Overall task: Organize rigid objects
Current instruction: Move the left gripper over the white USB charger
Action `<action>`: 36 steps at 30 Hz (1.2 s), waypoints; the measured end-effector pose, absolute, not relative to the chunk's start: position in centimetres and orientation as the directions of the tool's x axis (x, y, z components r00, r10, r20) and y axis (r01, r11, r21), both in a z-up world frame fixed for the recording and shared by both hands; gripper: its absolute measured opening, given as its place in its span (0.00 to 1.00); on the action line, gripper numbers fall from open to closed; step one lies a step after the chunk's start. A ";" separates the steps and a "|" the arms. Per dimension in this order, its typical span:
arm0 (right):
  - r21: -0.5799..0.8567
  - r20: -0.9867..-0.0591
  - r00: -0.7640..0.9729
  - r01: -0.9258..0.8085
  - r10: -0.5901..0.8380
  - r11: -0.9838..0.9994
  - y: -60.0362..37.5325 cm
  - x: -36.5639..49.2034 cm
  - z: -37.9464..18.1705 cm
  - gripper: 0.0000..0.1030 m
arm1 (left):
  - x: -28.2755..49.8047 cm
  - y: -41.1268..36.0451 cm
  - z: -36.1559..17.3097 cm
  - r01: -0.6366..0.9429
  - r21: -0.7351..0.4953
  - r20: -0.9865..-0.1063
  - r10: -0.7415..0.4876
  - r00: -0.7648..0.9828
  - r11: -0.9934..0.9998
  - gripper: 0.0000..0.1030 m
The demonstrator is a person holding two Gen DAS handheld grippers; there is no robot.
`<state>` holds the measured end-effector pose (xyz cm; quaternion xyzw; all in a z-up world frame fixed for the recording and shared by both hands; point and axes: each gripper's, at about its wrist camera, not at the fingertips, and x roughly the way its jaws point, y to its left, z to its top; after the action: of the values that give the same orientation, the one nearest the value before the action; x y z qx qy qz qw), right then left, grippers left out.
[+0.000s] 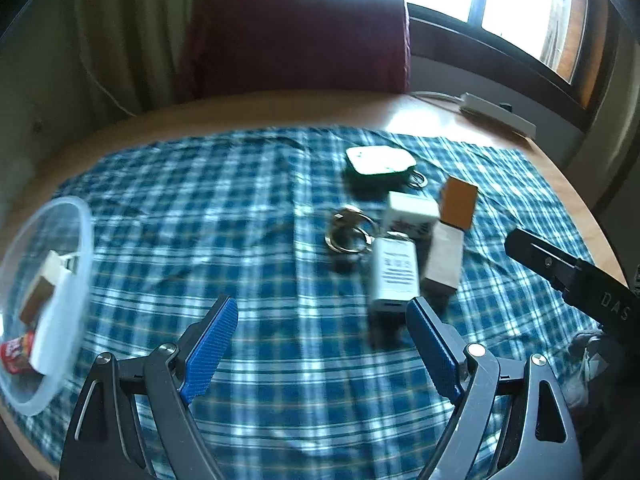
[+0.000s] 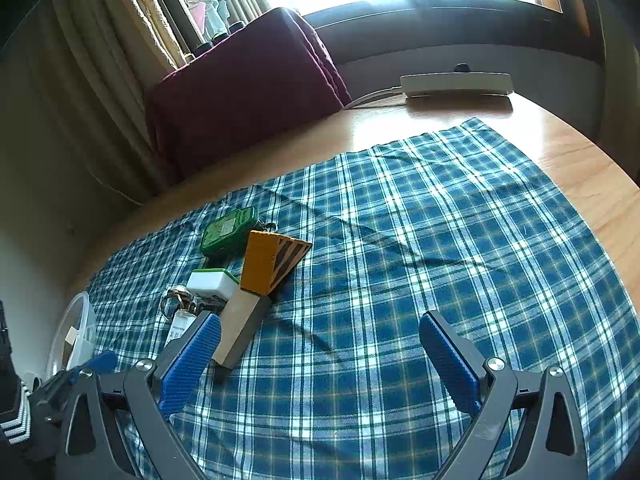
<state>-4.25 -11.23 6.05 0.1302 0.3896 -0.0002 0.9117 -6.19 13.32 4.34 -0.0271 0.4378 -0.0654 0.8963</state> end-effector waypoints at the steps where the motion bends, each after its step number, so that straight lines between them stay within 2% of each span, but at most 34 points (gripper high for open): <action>1: 0.238 -0.710 0.697 0.102 0.101 0.966 -11.2 -4.3 6.1 0.98 | -6.1 13.1 4.2 0.097 -0.108 -0.784 -0.145 0.604 0.989 0.84; 15: 0.236 -0.713 0.695 0.110 0.095 0.965 -10.6 -4.9 6.2 0.98 | -4.4 12.0 2.7 0.100 -0.095 -0.810 -0.135 0.571 0.990 0.84; 27: 0.238 -0.714 0.693 0.106 0.100 0.965 -10.4 -4.9 6.0 0.98 | -4.0 16.7 1.8 -0.040 -0.080 -0.809 -0.041 0.586 0.996 0.84; 36: 0.244 -0.711 0.695 0.109 0.101 0.964 -10.2 -4.9 6.0 0.98 | -4.8 14.8 3.2 0.052 -0.129 -0.788 -0.134 0.601 0.990 0.84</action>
<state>-4.94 -10.25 5.98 0.1347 0.3902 -0.0021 0.9108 -4.82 14.82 3.21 -0.0461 0.4439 -0.0519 0.8934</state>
